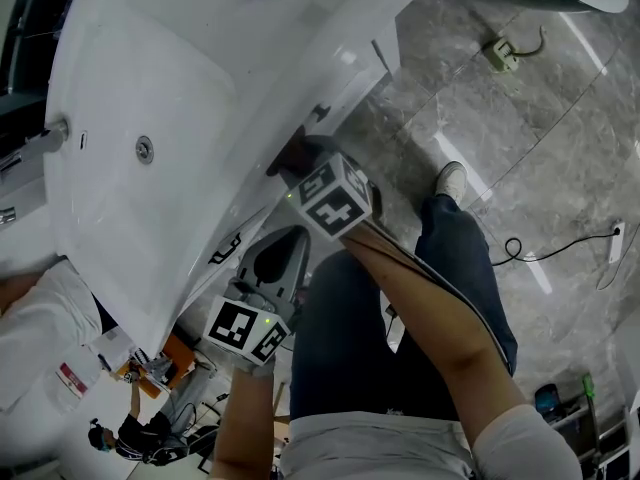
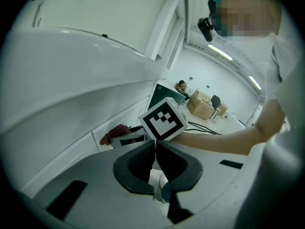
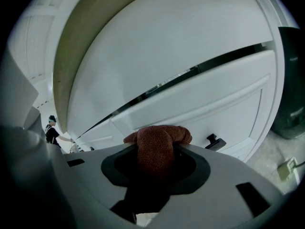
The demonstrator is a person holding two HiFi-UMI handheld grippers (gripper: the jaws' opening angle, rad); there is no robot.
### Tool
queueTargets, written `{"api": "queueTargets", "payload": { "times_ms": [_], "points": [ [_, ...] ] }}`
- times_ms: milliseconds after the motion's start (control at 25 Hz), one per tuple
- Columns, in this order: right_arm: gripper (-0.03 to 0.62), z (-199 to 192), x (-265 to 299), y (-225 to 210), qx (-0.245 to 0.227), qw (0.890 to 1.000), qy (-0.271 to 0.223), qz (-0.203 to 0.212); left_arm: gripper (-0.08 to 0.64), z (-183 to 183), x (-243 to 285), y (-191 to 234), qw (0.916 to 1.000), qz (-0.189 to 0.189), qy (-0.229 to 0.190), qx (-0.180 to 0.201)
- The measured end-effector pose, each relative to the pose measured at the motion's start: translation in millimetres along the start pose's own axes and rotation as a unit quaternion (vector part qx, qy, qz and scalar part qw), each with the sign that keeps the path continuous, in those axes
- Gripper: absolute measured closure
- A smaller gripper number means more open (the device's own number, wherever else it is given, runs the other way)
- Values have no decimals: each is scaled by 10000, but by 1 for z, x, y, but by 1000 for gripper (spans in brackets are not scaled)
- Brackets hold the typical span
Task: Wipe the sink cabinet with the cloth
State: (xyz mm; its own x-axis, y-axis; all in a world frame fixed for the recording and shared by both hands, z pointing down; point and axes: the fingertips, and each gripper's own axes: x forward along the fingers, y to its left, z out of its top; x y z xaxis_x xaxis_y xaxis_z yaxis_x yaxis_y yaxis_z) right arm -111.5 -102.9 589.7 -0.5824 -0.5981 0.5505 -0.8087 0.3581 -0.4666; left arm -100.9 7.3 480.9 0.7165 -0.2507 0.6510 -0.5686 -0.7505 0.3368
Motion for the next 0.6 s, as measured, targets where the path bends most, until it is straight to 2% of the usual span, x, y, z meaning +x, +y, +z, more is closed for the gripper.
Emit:
{"api": "queueTargets", "payload": {
  "times_ms": [400, 600],
  "points": [
    [437, 13, -13, -9, -235, 9996, -51, 164, 546, 9, 16, -6, 10000, -1, 91, 13],
    [437, 21, -25, -35, -157, 9997, -176, 13, 546, 15, 28, -11, 9999, -56, 90, 12]
  ]
}}
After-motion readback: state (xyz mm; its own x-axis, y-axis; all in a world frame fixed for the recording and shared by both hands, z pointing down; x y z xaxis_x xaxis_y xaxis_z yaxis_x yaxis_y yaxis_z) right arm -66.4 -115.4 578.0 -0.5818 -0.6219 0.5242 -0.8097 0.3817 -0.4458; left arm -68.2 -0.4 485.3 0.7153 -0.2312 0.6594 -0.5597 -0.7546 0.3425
